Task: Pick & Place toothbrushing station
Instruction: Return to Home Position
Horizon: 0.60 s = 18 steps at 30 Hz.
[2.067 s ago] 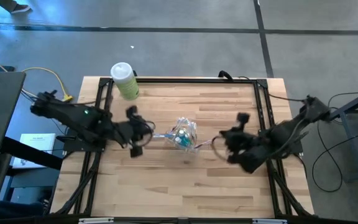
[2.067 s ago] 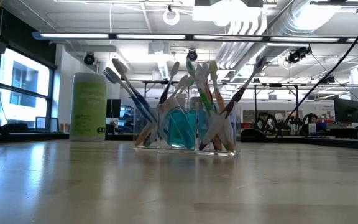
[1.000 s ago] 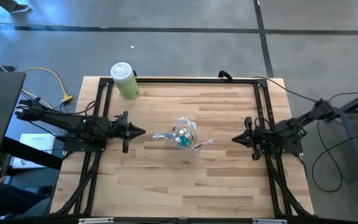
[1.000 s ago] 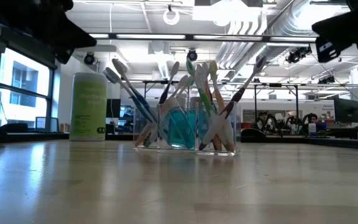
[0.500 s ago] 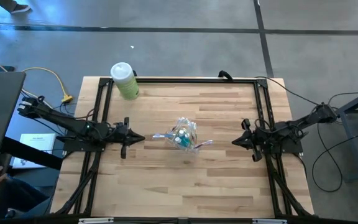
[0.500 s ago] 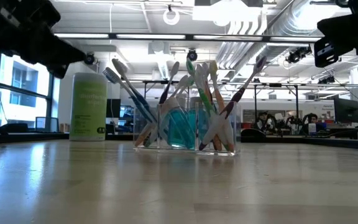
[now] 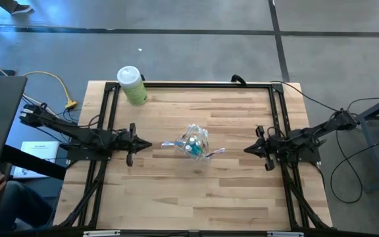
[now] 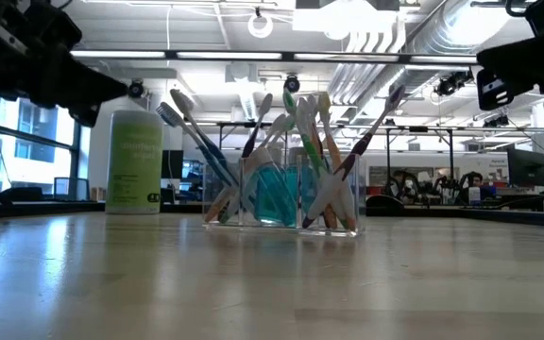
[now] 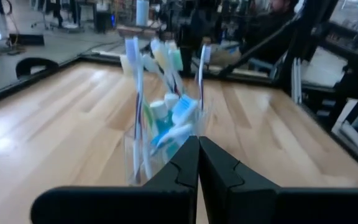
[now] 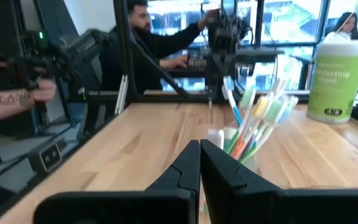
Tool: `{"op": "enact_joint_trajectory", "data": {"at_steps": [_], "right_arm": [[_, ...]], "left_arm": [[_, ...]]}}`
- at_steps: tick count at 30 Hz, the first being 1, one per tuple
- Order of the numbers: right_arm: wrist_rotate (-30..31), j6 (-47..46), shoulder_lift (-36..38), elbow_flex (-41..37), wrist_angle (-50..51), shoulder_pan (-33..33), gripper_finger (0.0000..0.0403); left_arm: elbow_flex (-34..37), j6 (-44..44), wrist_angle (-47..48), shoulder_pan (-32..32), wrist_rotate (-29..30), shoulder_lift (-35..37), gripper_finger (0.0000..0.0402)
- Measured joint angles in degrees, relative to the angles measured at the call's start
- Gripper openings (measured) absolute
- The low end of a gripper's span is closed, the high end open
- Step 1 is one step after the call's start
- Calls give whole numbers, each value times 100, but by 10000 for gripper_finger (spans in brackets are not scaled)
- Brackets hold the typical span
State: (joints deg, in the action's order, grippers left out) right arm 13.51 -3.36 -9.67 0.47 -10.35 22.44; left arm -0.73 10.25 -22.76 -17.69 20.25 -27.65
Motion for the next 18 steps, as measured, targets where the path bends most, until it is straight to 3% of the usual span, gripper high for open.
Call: {"op": "enact_joint_trajectory", "data": {"at_steps": [3,9,13,18], "right_arm": [[1,5,-2,-2,143,0,3],[1,13,0,-4,289,0,3],[2,18,-2,-4,289,0,3],[3,18,-2,-7,289,2,3]], "left_arm": [[1,-42,407,5,4,446,3],[-167,101,2218,5,-11,1784,3],[-212,-106,2546,5,-235,2604,3],[-216,-441,2642,5,-438,2667,3]]}}
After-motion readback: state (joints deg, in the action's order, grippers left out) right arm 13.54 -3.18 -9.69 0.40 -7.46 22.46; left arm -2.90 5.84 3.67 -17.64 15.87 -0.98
